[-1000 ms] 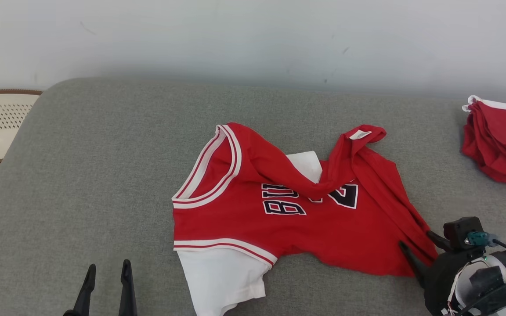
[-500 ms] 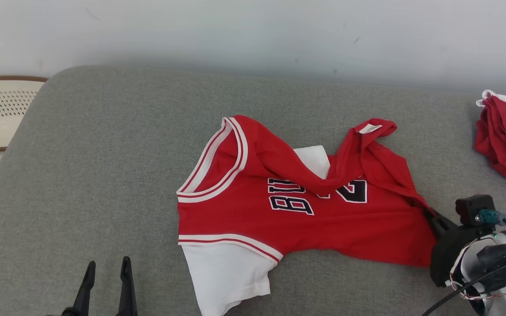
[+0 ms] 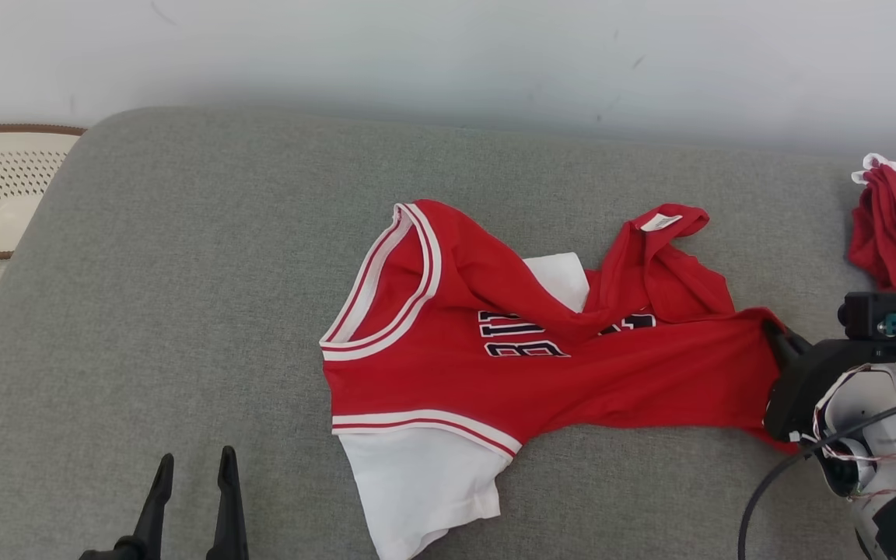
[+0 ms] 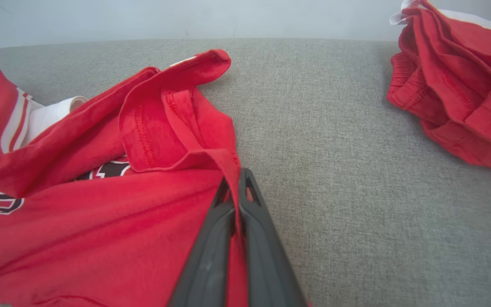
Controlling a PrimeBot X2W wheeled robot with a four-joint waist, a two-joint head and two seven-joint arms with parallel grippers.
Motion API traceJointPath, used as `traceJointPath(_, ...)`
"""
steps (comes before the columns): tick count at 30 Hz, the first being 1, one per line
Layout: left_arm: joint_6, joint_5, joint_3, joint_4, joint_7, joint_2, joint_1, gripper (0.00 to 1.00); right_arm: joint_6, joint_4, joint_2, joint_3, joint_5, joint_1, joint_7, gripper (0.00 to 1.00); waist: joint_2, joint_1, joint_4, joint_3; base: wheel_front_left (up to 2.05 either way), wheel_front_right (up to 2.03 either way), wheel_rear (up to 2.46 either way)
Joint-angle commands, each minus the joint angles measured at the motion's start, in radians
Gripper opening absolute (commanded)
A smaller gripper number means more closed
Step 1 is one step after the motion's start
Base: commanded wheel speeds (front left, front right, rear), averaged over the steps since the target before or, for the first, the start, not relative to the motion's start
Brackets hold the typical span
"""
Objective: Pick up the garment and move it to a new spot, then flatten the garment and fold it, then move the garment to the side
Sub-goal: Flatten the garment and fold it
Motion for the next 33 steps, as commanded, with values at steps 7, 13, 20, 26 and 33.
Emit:
traceJointPath(7,0.002,-0.007,-0.012,0.013,-0.001,0.0,-0.017,1.0,0.0,0.098,0.017,0.06,0.041,-0.057,-0.081,1.0,0.0,-0.0001,0.002,-0.004,0.0,0.0,0.0)
traceJointPath(13,0.004,-0.001,0.002,0.009,-0.001,0.0,0.011,1.0,0.0,0.103,0.013,0.069,0.075,-0.017,-0.246,1.0,0.0,-0.0001,-0.017,-0.036,0.0,0.0,0.0)
traceJointPath(20,0.004,0.008,0.015,-0.006,-0.001,0.0,0.04,1.0,0.0,-0.027,-0.012,0.027,0.09,0.078,-0.312,1.0,0.0,-0.0001,-0.049,-0.072,0.0,0.0,0.0)
traceJointPath(26,0.005,0.005,0.016,-0.018,-0.001,0.0,0.056,1.0,0.0,-0.204,-0.011,-0.129,0.009,0.248,-0.314,1.0,0.0,-0.0001,-0.062,-0.085,0.0,0.0,0.0)
traceJointPath(33,0.004,0.001,0.017,-0.024,-0.001,0.0,0.056,1.0,0.0,-0.346,0.033,-0.194,-0.085,0.454,-0.314,1.0,0.0,-0.0001,-0.065,-0.083,0.0,0.0,0.0)
